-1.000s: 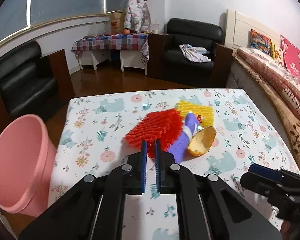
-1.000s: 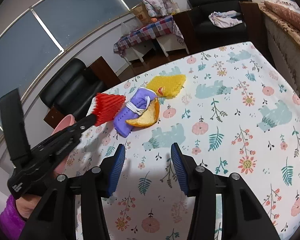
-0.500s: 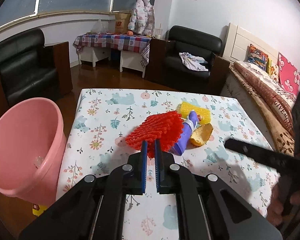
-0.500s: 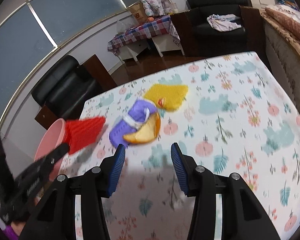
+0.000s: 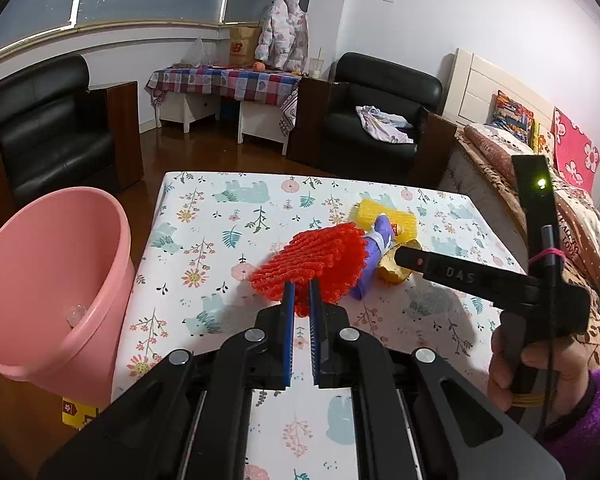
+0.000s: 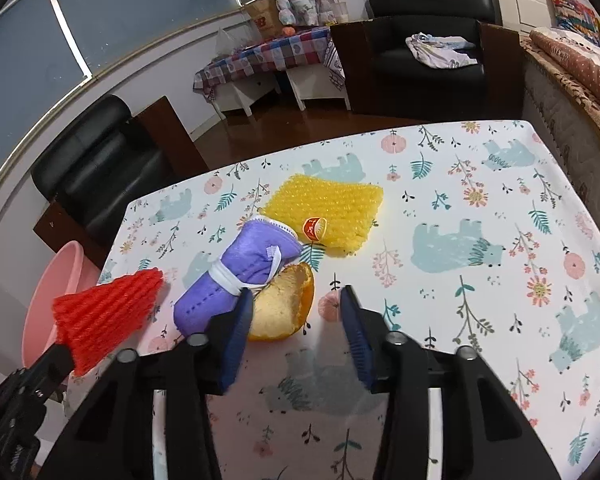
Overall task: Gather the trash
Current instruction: 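Close the right tool on the orange peel while the left tool holds the brush, then carry the red brush and orange peel over the pink bin, then open both tools to drop the brush and peel into the bin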
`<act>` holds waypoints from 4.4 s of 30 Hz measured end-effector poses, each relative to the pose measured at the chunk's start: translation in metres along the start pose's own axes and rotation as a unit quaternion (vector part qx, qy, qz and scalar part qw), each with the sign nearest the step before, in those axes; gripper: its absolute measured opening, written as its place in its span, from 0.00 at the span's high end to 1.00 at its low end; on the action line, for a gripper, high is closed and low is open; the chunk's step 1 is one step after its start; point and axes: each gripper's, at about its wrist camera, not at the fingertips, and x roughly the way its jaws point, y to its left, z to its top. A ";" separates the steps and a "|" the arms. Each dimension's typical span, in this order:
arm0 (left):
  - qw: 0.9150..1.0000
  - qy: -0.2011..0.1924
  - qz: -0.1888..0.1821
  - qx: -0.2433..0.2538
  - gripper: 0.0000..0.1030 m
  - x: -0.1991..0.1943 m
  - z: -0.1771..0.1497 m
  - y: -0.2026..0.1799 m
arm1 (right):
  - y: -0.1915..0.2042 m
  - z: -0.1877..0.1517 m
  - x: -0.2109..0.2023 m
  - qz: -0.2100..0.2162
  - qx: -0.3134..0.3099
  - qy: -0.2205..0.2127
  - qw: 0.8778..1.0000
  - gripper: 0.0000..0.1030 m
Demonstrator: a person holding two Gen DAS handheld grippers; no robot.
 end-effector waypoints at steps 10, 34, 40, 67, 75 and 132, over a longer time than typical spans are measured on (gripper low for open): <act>1.000 -0.006 -0.003 -0.005 0.94 -0.005 0.001 0.001 | -0.006 -0.004 -0.008 0.004 0.009 0.006 1.000 0.95; 0.998 -0.054 0.007 0.010 0.94 -0.068 -0.009 -0.001 | 0.046 -0.049 -0.101 0.048 -0.020 -0.019 0.998 0.95; 0.998 -0.065 0.016 0.009 0.94 -0.080 -0.014 0.004 | 0.061 -0.054 -0.108 0.051 -0.035 -0.022 0.998 0.95; 0.994 -0.083 0.047 -0.055 0.94 -0.091 -0.020 0.054 | 0.094 -0.064 -0.096 0.065 -0.057 -0.014 0.996 0.95; 0.990 -0.101 0.072 -0.074 0.94 -0.098 -0.019 0.083 | 0.110 -0.062 -0.087 0.079 -0.059 -0.016 0.995 0.95; 0.969 -0.083 0.128 -0.193 0.62 -0.103 -0.027 0.191 | 0.253 -0.043 -0.024 0.135 -0.179 -0.011 0.974 0.62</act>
